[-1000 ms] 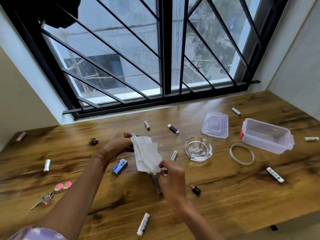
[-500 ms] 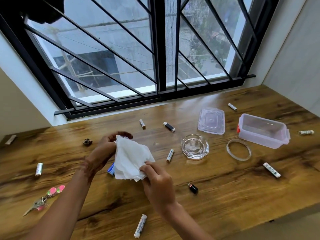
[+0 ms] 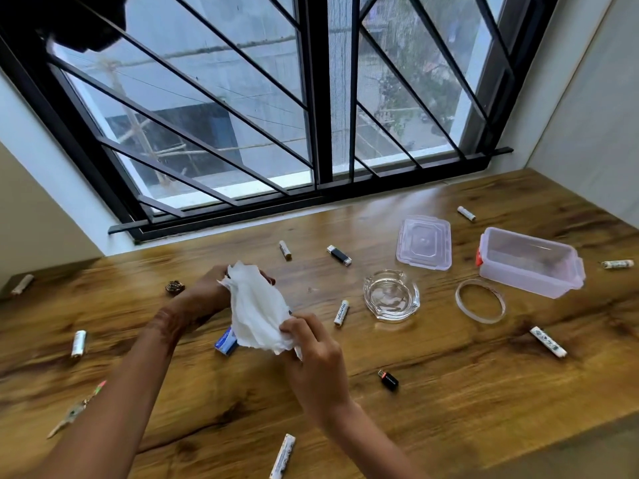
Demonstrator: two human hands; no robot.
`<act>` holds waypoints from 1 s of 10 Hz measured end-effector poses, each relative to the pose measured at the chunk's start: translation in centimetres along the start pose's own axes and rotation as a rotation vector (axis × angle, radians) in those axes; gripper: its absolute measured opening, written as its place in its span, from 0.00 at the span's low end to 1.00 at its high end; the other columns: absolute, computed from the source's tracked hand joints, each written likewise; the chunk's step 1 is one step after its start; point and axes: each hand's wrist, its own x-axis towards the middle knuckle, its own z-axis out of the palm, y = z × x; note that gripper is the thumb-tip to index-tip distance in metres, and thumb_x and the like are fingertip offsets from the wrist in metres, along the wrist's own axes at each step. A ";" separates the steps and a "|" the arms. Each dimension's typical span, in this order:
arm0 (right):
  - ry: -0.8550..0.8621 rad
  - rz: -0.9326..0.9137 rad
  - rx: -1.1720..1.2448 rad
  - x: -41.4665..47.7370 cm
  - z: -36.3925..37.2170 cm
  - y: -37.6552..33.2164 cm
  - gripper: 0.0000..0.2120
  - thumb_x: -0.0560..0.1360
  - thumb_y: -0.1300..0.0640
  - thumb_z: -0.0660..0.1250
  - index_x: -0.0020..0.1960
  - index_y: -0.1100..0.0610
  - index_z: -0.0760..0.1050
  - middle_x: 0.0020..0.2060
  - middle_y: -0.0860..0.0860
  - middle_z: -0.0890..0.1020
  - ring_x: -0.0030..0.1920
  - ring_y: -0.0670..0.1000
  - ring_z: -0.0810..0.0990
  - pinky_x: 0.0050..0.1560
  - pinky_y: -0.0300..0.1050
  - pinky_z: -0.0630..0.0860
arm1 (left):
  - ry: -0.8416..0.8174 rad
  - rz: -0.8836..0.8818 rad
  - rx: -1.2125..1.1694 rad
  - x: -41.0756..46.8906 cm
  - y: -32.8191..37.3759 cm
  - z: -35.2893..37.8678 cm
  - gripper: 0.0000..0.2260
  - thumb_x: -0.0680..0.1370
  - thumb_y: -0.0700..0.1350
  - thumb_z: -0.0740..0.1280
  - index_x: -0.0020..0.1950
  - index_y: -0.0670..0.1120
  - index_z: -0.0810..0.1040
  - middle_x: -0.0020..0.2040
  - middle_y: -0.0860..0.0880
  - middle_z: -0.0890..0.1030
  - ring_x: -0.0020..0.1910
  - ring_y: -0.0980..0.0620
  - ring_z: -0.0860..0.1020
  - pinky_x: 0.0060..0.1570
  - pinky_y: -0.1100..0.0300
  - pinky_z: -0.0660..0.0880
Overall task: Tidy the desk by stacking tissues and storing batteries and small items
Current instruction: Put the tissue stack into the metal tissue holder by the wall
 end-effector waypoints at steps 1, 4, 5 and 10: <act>-0.042 0.007 -0.051 -0.5 0.1 0.5 0.10 0.69 0.61 0.68 0.47 0.56 0.70 0.42 0.53 0.82 0.37 0.48 0.82 0.30 0.38 0.78 | -0.104 0.054 0.011 -4.1 3.8 1.3 0.17 0.73 0.28 0.64 0.60 0.41 0.76 0.54 0.43 0.82 0.53 0.46 0.81 0.56 0.50 0.78; -0.081 -0.026 -0.238 -1.3 -0.9 1.4 0.07 0.70 0.59 0.66 0.47 0.57 0.70 0.35 0.53 0.83 0.31 0.47 0.82 0.27 0.34 0.77 | -0.181 0.102 -0.172 -5.1 4.7 2.1 0.13 0.70 0.29 0.68 0.49 0.45 0.79 0.42 0.50 0.85 0.43 0.55 0.83 0.38 0.67 0.79; -0.110 -0.043 -0.318 -1.4 -1.0 1.7 0.08 0.72 0.57 0.61 0.43 0.59 0.77 0.36 0.52 0.83 0.32 0.46 0.82 0.28 0.35 0.78 | -0.202 0.092 -0.179 -5.1 4.9 2.0 0.19 0.59 0.42 0.80 0.48 0.50 0.81 0.43 0.49 0.85 0.44 0.54 0.83 0.41 0.64 0.81; -0.302 0.198 -0.220 -2.4 -1.5 2.1 0.14 0.63 0.62 0.76 0.47 0.56 0.79 0.41 0.49 0.81 0.35 0.43 0.78 0.34 0.28 0.74 | -0.024 0.143 0.185 -5.1 4.4 4.1 0.12 0.75 0.35 0.66 0.44 0.53 0.79 0.46 0.40 0.83 0.43 0.48 0.80 0.54 0.50 0.76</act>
